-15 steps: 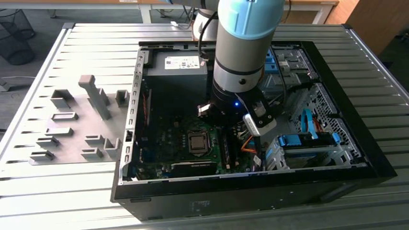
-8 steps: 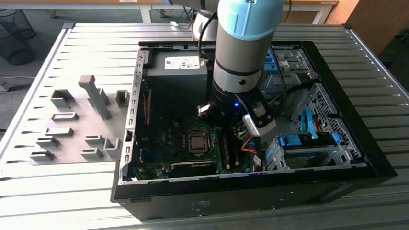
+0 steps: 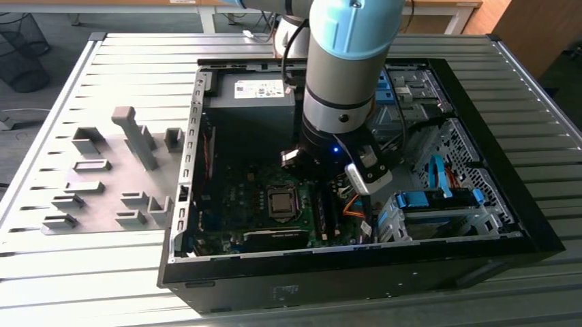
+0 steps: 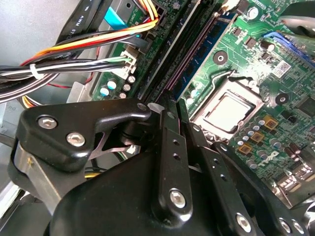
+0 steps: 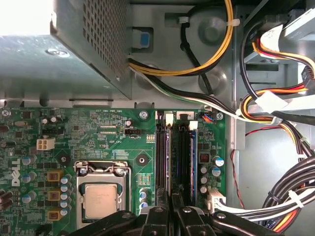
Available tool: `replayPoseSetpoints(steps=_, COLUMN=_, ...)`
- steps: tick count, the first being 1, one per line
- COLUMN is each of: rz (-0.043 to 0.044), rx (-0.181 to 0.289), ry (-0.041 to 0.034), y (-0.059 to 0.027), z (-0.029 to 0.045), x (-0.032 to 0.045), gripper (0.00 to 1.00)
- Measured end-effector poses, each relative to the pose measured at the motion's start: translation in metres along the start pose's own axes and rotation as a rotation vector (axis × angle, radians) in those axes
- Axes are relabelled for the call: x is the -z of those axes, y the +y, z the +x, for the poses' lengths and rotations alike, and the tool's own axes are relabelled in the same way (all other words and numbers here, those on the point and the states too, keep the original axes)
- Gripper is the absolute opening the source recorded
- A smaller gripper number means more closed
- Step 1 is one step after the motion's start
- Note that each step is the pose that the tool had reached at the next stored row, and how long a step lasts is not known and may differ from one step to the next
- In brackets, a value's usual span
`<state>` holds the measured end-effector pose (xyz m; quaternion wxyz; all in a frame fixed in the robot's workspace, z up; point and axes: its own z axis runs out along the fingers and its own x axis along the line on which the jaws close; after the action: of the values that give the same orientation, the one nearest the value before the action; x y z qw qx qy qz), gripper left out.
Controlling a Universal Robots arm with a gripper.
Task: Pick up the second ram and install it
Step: 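Insert the second ram into the second slot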
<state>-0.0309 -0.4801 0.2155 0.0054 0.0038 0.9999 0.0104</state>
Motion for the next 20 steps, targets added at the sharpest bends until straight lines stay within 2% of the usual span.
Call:
replayPoseSetpoints(steps=11, rz=0.0002, rx=-0.009, ry=0.0002, y=-0.0002, z=-0.0025, x=-0.0004, gripper=0.14)
replayPoseSetpoints(steps=15, rz=0.0, rx=-0.009, ry=0.0001, y=-0.0003, z=-0.0025, x=-0.0043, gripper=0.14)
replayPoseSetpoints(steps=20, rz=0.0002, rx=-0.009, ry=0.0002, y=-0.0003, z=-0.0025, x=-0.005, gripper=0.14)
